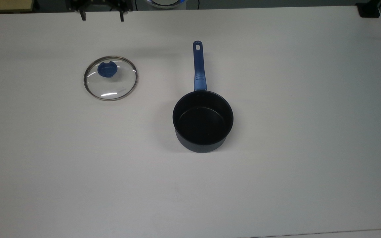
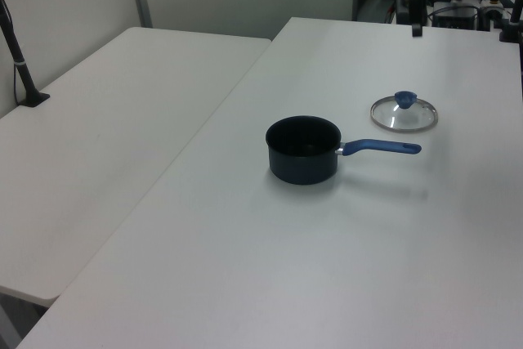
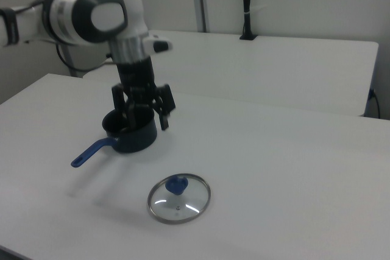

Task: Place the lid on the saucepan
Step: 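Move the open gripper over the glass lid's blue knob, then lower the gripper, close on the blue knob, and lift the lid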

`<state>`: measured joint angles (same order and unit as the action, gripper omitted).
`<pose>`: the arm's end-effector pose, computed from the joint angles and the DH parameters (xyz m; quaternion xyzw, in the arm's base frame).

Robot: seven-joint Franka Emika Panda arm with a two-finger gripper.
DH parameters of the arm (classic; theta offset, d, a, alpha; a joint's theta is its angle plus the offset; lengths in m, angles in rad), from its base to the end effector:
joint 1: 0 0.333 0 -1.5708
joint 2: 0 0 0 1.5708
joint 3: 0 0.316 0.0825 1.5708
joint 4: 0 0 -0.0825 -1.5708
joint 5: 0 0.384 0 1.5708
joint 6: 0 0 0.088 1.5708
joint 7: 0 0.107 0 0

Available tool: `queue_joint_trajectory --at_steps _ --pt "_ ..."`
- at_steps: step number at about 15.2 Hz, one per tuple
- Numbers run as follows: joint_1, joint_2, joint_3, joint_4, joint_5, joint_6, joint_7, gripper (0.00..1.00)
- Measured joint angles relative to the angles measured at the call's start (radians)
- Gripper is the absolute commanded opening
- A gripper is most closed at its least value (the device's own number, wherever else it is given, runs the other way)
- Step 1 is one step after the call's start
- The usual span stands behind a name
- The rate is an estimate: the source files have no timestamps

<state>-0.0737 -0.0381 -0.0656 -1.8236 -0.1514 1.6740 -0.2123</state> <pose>0.5316 -0.0899 0.5356 0.9946 0.0484 -0.0676 0.0626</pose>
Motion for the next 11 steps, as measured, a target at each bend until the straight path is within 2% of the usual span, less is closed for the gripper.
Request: queue_joint_trajectory --at_steps 4,6,10,11 --pt "-0.016 0.021 -0.019 -0.185 -0.010 0.244 -0.003 1.00" --pt "-0.016 0.061 -0.020 -0.264 -0.016 0.353 -0.003 1.00" --pt "-0.016 0.148 -0.020 -0.277 -0.016 0.434 -0.003 0.98" --pt "-0.016 0.162 -0.020 -0.277 -0.016 0.447 -0.003 0.88"
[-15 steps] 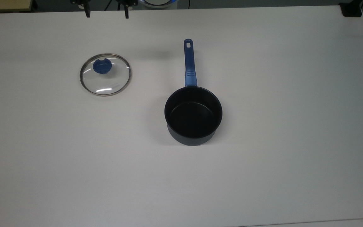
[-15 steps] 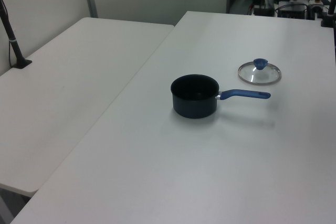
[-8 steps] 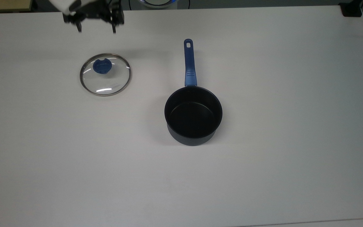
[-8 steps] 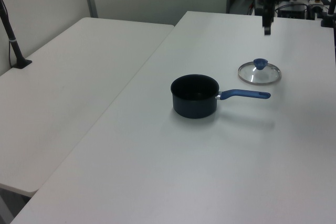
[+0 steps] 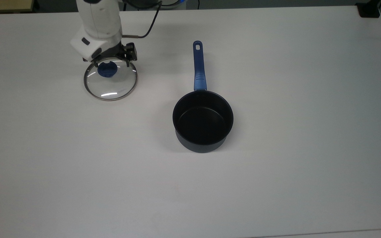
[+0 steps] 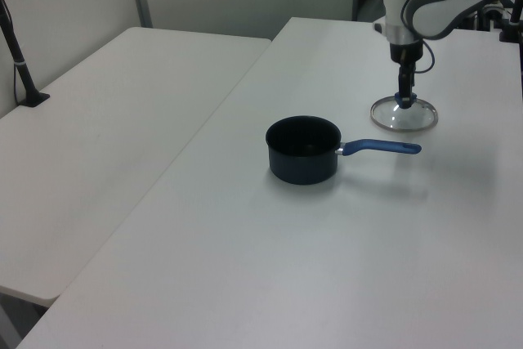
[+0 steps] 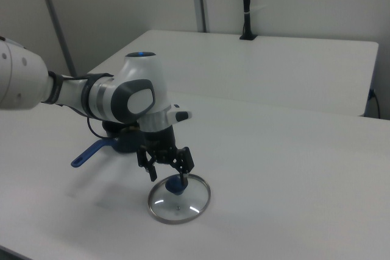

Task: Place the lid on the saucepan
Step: 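Lower the gripper, close on the blue knob, and lift the lid, then carry the lid over the saucepan and lower it onto the rim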

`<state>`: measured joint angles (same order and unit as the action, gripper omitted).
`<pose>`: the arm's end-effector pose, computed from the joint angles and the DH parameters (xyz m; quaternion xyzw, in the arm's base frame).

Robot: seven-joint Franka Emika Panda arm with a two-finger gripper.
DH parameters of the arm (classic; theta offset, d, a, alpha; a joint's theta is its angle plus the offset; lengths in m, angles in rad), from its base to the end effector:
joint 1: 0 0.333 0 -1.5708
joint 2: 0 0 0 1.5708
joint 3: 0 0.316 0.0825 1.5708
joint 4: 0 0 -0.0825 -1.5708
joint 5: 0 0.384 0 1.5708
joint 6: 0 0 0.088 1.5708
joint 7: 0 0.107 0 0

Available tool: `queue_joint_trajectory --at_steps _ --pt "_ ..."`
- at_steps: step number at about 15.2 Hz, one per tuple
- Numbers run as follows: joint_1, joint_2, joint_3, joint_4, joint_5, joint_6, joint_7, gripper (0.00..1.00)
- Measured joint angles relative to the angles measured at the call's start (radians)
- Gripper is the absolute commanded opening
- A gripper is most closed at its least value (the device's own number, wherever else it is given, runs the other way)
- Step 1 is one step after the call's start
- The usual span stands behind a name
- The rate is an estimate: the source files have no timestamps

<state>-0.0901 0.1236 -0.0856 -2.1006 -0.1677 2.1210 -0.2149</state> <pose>0.5430 -0.1035 0.3538 0.9937 0.0669 -0.0648 0.0629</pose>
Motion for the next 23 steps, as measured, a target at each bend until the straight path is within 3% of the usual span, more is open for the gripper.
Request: queue_joint_trajectory --at_steps 12,16,17,21,23 --pt "-0.017 0.040 -0.003 0.002 -0.005 0.054 0.001 0.61" --pt "-0.017 0.038 -0.003 0.019 -0.005 0.054 0.053 0.61" --pt "-0.016 0.034 -0.002 0.036 -0.005 0.044 0.074 0.61" --pt "0.020 0.008 0.018 0.260 0.017 -0.182 0.139 0.60" --pt "0.059 0.008 0.027 0.359 0.040 -0.226 0.238 0.60"
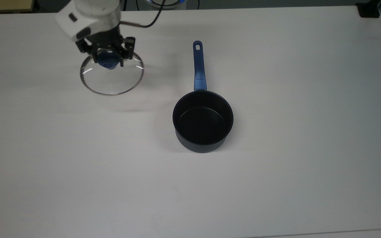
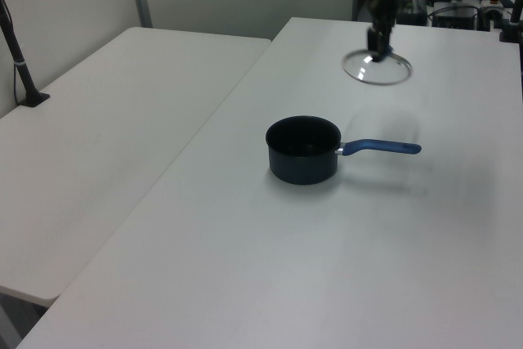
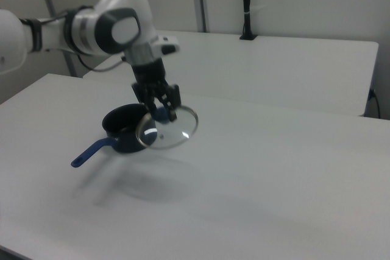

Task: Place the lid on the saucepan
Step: 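Carry the lid over the saucepan and lower it onto the rim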

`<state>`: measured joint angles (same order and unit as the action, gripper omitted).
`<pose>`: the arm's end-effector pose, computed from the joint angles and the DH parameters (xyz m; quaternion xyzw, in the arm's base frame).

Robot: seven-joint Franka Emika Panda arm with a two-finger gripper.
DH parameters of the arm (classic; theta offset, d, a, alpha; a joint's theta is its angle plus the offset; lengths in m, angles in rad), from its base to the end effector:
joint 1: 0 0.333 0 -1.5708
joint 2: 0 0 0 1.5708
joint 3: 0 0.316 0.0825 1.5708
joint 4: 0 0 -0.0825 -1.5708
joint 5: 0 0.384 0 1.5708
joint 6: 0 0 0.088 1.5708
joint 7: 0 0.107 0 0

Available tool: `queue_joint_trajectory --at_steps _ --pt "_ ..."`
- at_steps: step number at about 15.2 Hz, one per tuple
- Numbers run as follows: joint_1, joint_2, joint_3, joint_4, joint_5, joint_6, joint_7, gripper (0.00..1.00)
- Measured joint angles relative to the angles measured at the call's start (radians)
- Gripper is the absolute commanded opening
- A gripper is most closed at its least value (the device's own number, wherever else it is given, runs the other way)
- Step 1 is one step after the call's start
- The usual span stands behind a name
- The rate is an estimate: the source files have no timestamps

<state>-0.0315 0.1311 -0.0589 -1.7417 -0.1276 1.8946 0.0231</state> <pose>0.6015 -0.0623 0.4958 0.9972 -0.0367 0.0088 0.0648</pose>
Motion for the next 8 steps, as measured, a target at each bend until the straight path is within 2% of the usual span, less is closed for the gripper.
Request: queue_joint_trajectory --at_steps 3,5,8 --pt "0.070 0.038 0.033 0.108 0.009 -0.007 0.246 0.59" --pt "0.156 0.141 0.044 0.202 0.009 -0.010 0.475 0.59" --pt "0.224 0.273 0.054 0.274 0.008 -0.007 0.628 0.59"
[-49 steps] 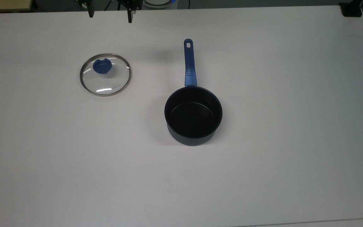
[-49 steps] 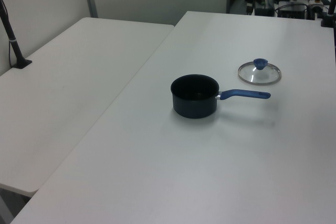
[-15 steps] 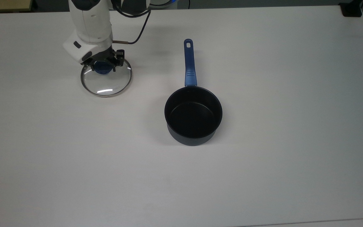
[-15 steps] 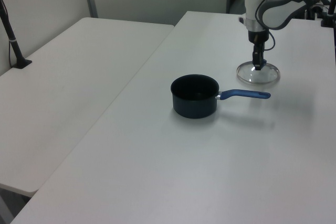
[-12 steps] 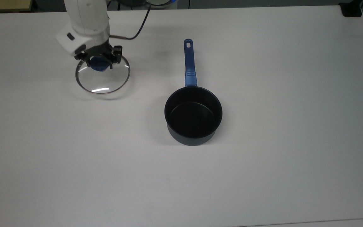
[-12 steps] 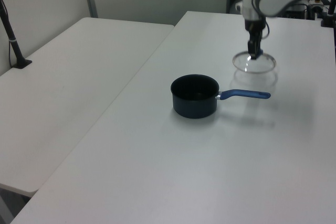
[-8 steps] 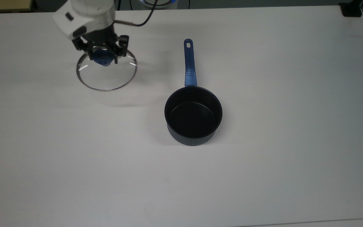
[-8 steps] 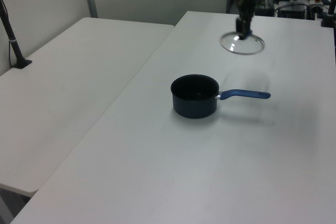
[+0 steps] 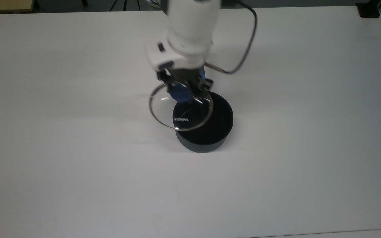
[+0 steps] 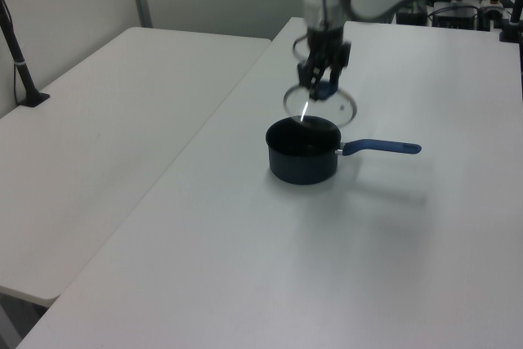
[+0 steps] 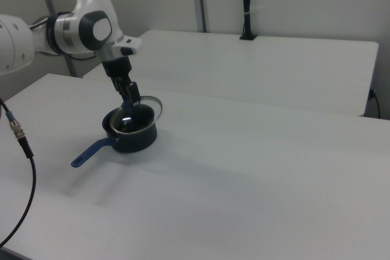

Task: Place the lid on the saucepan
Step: 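Carry the lid over the saucepan and lower it onto the rim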

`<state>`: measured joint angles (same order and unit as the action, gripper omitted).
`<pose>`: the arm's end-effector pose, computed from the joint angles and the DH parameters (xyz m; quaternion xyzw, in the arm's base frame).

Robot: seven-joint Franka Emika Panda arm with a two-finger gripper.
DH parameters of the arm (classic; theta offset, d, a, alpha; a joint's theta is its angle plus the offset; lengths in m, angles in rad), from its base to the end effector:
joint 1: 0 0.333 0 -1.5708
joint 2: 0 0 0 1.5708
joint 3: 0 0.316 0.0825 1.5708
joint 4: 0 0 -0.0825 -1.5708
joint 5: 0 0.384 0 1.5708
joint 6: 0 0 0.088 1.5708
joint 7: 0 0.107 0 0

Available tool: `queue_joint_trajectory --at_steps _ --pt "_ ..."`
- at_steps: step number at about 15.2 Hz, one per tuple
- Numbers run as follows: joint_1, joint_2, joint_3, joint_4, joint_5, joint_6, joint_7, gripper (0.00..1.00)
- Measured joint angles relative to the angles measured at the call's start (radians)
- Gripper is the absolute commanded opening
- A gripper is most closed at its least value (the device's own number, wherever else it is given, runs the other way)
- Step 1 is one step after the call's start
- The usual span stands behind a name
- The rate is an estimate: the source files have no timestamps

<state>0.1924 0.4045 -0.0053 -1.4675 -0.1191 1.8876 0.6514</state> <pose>0.6709 0.1186 0.4508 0.9756 -0.2118 0.0306 0.0496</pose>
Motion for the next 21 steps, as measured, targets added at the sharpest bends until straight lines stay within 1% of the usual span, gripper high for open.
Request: queue_joint_trajectory --at_steps 3,4,9,10,11,12,13,19,21 --pt "0.029 0.082 0.009 0.078 -0.001 0.008 0.084 0.59" --pt "0.031 0.090 0.013 0.093 -0.001 0.008 0.095 0.59" --pt "0.047 0.103 0.027 0.106 -0.001 0.008 0.122 0.60" --pt "0.053 0.107 0.028 0.106 -0.001 0.008 0.124 0.61" --pt "0.057 0.111 0.028 0.107 -0.002 0.008 0.125 0.65" --pt "0.060 0.115 0.028 0.107 -0.002 0.008 0.125 0.77" --pt "0.063 0.118 0.028 0.107 -0.002 0.008 0.125 1.00" --pt "0.067 0.130 0.028 0.109 -0.002 0.008 0.131 1.00" --pt "0.058 0.127 0.027 0.121 -0.002 0.007 0.139 1.00"
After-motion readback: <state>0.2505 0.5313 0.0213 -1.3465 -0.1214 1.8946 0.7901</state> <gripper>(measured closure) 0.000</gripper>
